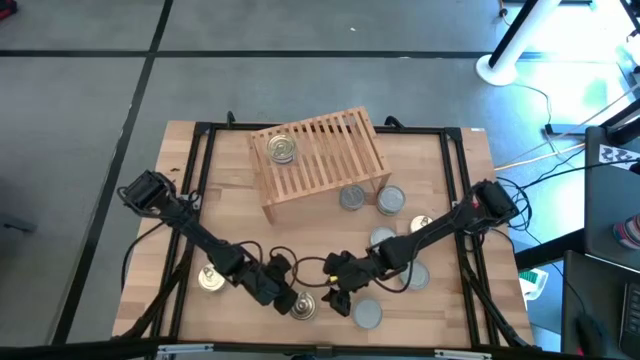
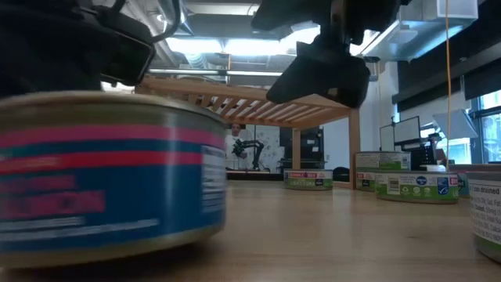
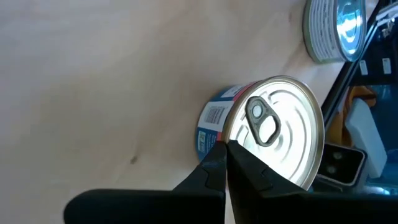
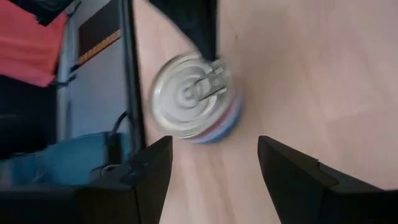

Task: Stack canned seafood by type on shelf
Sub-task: Stack the blue tuna can on top of the blue tuna can on the shelf

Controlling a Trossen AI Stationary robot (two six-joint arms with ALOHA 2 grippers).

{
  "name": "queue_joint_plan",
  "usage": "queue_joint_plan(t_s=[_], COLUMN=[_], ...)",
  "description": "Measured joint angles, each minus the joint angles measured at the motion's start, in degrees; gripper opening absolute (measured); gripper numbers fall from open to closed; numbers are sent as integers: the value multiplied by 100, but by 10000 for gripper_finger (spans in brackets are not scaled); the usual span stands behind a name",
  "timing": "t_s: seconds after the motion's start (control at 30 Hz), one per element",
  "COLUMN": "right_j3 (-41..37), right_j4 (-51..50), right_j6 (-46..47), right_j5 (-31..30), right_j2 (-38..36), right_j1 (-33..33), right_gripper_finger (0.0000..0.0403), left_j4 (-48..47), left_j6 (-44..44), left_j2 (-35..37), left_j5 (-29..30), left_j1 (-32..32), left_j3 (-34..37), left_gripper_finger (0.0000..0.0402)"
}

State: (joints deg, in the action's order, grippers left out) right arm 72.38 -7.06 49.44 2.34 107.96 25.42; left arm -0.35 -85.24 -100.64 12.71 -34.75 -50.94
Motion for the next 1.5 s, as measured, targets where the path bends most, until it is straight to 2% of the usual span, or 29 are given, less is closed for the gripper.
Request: queue_joint_plan(t_s=[0.1,0.2,0.37,0.53,0.67,0.73,0.83,1.23,1.5], right_j3=[0,-7,-2,-2,-2,-2,-2,-2,-7], right_j4=[-32,-60,62,309,309,357,398,-104,-411], right_j6=[180,-261,-2006,-3835,-5167,-5553,-5795,-6650,-6673], right_j5=[529,536,-88,-770,-1653,-2144,-2571,-3065,-3262], right_j2=[54,85,79,79,79,98,117,296,492], right_j1=[-152,-204,-37,421,833,993,1100,1057,1064], right_gripper_finger=[237,237,237,237,237,237,237,237,237], left_j4=[6,17,2,-5,-30,-43,-44,-64,-65], left_j6=[197,409,451,441,437,436,432,495,701], left_j2=[-2,-2,-2,0,2,4,4,7,7], left_j5=[14,11,-111,-234,-230,-234,-260,-663,-939], left_j1=[57,113,216,341,426,455,528,981,1317], left_j3=[0,0,0,0,0,0,0,-2,0], left_gripper_finger=[0,0,0,0,0,0,0,0,0])
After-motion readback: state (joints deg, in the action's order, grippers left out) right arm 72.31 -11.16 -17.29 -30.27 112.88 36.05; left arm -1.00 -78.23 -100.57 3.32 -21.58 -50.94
